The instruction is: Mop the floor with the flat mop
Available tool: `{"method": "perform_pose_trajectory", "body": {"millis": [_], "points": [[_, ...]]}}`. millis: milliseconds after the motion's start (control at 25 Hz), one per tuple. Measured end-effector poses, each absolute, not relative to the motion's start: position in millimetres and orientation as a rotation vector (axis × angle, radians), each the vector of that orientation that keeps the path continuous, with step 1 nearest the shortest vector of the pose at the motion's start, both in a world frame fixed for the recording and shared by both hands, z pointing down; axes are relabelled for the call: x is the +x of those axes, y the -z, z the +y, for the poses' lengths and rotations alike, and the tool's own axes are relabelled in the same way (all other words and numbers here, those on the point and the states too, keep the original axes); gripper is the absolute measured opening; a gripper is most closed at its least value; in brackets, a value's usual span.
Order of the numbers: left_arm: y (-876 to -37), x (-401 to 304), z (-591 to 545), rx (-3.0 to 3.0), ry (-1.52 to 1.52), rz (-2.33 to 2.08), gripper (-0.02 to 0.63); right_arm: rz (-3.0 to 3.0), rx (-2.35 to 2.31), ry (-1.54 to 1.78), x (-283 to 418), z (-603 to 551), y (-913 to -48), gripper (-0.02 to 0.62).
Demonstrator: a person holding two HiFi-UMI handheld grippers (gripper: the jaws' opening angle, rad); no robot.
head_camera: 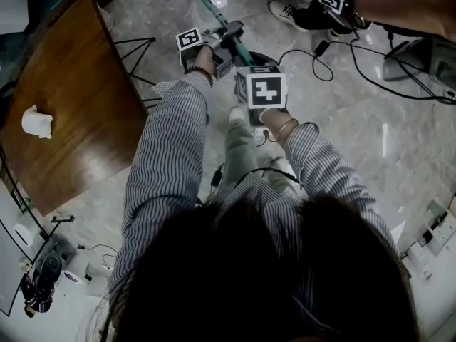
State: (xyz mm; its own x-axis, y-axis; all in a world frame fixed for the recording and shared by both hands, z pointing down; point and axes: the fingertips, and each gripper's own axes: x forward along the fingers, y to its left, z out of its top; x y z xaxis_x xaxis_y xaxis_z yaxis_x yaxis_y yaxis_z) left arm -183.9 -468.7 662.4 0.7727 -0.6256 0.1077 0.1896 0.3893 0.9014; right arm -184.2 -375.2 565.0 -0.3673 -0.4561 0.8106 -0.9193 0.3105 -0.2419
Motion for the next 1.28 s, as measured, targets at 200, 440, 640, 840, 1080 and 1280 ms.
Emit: {"method": "perform_pose_trajectory", "body": {"millis": [200,440,640,840,1080,1280], "points": [[-663.0,-159.0,-428.1,1.053,0.523,-0.484,0.152,-1.954,1.199,-0.921,-157.6,-335.3,-567.2,0.11],[-660.7,-114.5,-358.8,1.041,0.548,-0.498,0.15,-1.975,1.19,-0.916,-112.3,-266.4,-563.6,0.11],[-664.4,-60.5,-274.6,1.034,0.635,-0.55,0.15,-1.992,1.123,-0.876,-51.3,-180.1,-565.1,0.112],[-669.7,-3.1,-165.8,0.959,0.749,-0.578,0.137,-1.971,1.051,-0.866,11.7,-69.7,-574.4,0.112],[-667.4,64.8,-64.1,0.954,0.703,-0.544,0.126,-1.939,1.024,-0.887,78.6,30.9,-573.2,0.11],[-655.1,110.2,1.0,0.953,0.713,-0.512,0.126,-1.956,1.014,-0.904,124.2,95.4,-563.0,0.11]]}}
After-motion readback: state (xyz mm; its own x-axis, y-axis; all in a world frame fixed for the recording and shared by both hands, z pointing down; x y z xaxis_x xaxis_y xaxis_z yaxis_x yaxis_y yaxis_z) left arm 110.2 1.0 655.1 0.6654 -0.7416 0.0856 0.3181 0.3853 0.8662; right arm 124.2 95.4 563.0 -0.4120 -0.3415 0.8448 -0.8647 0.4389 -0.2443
